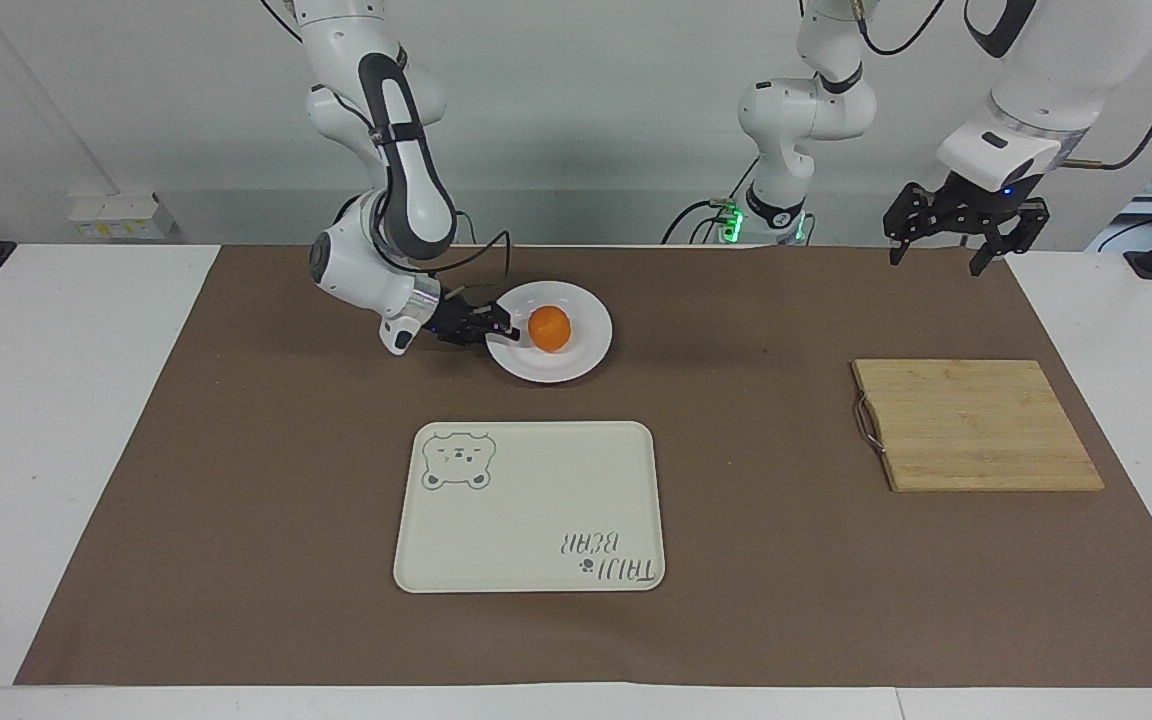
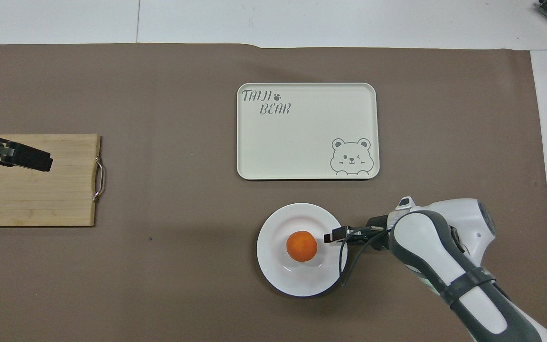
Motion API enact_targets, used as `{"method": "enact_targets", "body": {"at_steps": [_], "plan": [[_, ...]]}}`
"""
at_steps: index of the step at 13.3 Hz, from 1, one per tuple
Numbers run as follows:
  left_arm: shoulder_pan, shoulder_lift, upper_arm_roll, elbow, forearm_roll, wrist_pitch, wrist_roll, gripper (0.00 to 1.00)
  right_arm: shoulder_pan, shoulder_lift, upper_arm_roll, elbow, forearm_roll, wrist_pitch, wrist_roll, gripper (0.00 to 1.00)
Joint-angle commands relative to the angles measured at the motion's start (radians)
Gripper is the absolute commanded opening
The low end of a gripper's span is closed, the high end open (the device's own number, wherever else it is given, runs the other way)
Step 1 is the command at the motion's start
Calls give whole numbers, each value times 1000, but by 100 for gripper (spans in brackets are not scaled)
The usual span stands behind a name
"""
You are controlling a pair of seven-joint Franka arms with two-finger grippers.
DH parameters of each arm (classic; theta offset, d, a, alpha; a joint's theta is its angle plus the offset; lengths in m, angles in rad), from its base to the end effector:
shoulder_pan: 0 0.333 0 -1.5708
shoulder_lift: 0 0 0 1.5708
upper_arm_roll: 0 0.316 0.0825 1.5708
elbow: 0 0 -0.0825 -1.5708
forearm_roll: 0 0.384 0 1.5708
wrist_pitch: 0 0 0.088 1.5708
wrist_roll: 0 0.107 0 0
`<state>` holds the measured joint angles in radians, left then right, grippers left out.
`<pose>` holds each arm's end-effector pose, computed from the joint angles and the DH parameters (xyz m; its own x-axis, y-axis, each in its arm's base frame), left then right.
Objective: Place orange and plate with both arms
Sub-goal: 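Grasp the plate rim with the right gripper, then slide the plate with the right gripper onto the bear tray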
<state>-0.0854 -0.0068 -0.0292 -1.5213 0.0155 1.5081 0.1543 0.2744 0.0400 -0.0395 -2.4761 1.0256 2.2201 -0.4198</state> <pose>0.5430 -0.0608 0.6460 0.9643 -0.2647 -0.0087 -0.2648 -0.9642 -0.0145 0.4335 0.1318 0.2634 0.9754 -0.0350 -0.2175 -0.1704 -0.7454 -0.6444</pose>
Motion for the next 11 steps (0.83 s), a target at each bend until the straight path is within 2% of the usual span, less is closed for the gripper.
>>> {"method": "enact_targets", "body": {"at_steps": [1,5,11], "plan": [[9,-7,-9,4,15,1,-10,100,0,-17,4,-11,33,7,4,0],[10,-7,-9,4,15,1,-10,100,-14,-3,4,26,33,-13,3,0],[10,-7,-9,4,15,1,-10,100,-47,1,-3,161,31,-69,-105,0]]}}
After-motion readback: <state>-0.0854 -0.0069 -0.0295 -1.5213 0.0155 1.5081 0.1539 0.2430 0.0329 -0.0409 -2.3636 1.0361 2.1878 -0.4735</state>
